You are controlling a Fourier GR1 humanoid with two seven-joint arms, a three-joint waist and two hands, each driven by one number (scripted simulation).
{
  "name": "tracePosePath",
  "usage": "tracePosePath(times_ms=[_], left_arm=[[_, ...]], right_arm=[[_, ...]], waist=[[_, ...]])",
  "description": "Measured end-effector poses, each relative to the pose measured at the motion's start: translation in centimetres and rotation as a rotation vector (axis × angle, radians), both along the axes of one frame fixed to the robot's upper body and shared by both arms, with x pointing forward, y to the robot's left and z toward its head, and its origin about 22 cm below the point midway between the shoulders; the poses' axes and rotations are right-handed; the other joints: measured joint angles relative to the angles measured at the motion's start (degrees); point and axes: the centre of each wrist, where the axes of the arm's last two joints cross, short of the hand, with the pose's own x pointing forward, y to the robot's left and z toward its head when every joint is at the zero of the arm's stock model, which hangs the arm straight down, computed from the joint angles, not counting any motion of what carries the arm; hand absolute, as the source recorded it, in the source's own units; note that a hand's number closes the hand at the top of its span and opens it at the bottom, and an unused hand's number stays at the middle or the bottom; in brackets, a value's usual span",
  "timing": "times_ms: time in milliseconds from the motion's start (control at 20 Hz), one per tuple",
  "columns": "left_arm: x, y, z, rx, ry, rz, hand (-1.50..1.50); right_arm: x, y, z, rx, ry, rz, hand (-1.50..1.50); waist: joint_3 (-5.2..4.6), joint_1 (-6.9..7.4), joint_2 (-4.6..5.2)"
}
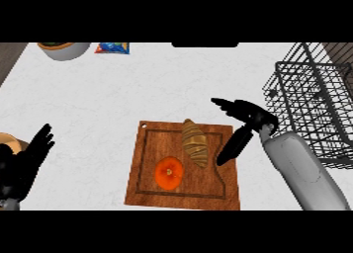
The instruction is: Pick the croissant from the cutting board and place it in the tiered basket
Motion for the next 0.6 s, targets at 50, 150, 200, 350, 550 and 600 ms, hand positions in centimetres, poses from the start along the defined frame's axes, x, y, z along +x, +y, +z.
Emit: tracePosePath(times_ms=[50,150,200,350,550,600], left_arm=[[0.0,-0.3,0.2,0.000,0.000,0.000,0.00],[0.2,0.2,0.4,0.003,0.003,0.001,0.00],[-0.1,0.0,0.6,0.001,0.005,-0.007,0.00],[-0.3,0.3,0.1,-0.004,0.001,-0.002,0.00],[-0.6,0.6,0.5,-0.005,-0.002,-0.001,0.00],[-0.1,0.5,0.6,-0.007,-0.002,0.000,0.00]], right_arm=[[-0.4,-0.4,-0.2,0.003,0.004,0.002,-1.50],[-0.4,-0.5,-1.1,0.016,0.017,0.002,-1.50],[-0.5,-1.1,-1.5,0.022,0.023,0.002,-1.50],[-0.4,-1.2,-2.5,0.036,0.024,0.005,-1.50],[-0.7,-0.8,-3.9,0.049,0.021,-0.001,-1.50],[-0.8,-0.6,-4.1,0.055,0.018,0.000,-1.50]], waist=[[-0.01,-0.03,-0.02],[-0.01,-0.01,0.01],[-0.01,0.03,0.00],[-0.01,0.04,0.02],[-0.01,0.08,0.01],[-0.01,0.03,0.02]])
